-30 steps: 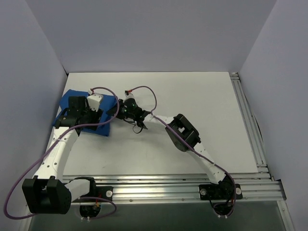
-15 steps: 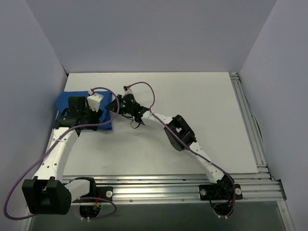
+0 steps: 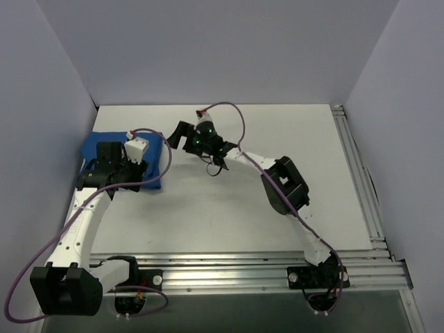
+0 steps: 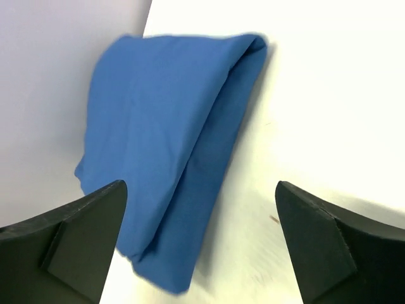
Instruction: Prepare the surgical pack
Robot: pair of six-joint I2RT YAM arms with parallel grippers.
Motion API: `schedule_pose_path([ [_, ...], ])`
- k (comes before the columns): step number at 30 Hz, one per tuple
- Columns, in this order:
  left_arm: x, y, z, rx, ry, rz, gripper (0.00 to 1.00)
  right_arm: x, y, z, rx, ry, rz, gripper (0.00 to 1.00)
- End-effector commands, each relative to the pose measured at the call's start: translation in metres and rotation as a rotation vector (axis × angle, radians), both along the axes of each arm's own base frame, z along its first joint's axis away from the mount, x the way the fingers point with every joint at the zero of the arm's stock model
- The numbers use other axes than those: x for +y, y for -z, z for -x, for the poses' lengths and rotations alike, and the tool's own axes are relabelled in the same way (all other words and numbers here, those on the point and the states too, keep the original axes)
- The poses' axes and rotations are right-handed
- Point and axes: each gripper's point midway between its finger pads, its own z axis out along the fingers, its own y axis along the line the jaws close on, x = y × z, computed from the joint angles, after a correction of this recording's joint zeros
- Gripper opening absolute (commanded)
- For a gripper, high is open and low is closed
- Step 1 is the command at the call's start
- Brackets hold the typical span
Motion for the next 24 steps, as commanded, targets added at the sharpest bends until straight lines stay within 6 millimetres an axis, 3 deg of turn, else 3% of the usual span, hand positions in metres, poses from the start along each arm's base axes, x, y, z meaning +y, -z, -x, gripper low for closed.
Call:
schedule_pose_path([
  [1, 0.004, -0.012, 0.012, -0.019, 0.003, -0.011, 0.68, -0.059, -0.094, -0.009, -0.189, 0.077, 0.039, 1.0],
  [2, 0.006, -0.01, 0.014, -0.014, 0.002, -0.023, 0.68, -0.08, -0.122, -0.005, -0.232, 0.111, 0.052, 1.0],
  [3, 0.007, -0.007, 0.018, -0.004, -0.001, -0.026, 0.68, -0.102, -0.095, 0.004, -0.222, 0.113, 0.151, 1.0],
  [4, 0.008, 0.001, 0.024, 0.017, -0.001, -0.028, 0.69, -0.127, -0.086, 0.006, -0.207, 0.141, 0.22, 1.0],
  [5, 0.013, 0.006, 0.027, 0.03, -0.013, -0.055, 0.7, -0.15, -0.111, 0.016, -0.247, 0.173, 0.24, 1.0],
  [6, 0.015, 0.011, 0.031, 0.042, -0.016, -0.064, 0.7, -0.174, -0.107, 0.019, -0.266, 0.212, 0.314, 1.0],
  [7, 0.017, 0.023, 0.037, 0.067, -0.017, -0.077, 0.71, -0.211, -0.073, 0.029, -0.204, 0.253, 0.412, 1.0],
  [8, 0.024, 0.027, 0.04, 0.078, -0.033, -0.106, 0.71, -0.236, -0.093, 0.039, -0.229, 0.297, 0.418, 1.0],
  [9, 0.027, 0.032, 0.043, 0.091, -0.044, -0.121, 0.71, -0.259, -0.091, 0.045, -0.226, 0.327, 0.449, 1.0],
  [10, 0.03, 0.036, 0.046, 0.097, -0.053, -0.136, 0.71, -0.3, -0.059, 0.055, -0.149, 0.369, 0.515, 1.0],
  [11, 0.036, 0.045, 0.053, 0.121, -0.069, -0.16, 0.71, -0.322, -0.077, 0.065, -0.173, 0.414, 0.497, 1.0],
  [12, 0.037, 0.049, 0.055, 0.127, -0.076, -0.17, 0.72, -0.342, -0.074, 0.073, -0.163, 0.446, 0.512, 1.0],
  [13, 0.039, 0.051, 0.059, 0.13, -0.081, -0.177, 0.72, -0.367, -0.049, 0.089, -0.107, 0.466, 0.562, 1.0],
  [14, 0.041, 0.058, 0.063, 0.145, -0.087, -0.185, 0.72, -0.397, -0.064, 0.095, -0.129, 0.547, 0.555, 1.0],
  [17, 0.049, 0.056, 0.063, 0.118, -0.125, -0.217, 0.73, -0.45, -0.056, 0.123, -0.117, 0.672, 0.603, 1.0],
  [24, 0.045, 0.069, 0.065, 0.15, -0.089, -0.205, 0.73, -0.497, -0.024, 0.159, -0.033, 0.801, 0.698, 1.0],
])
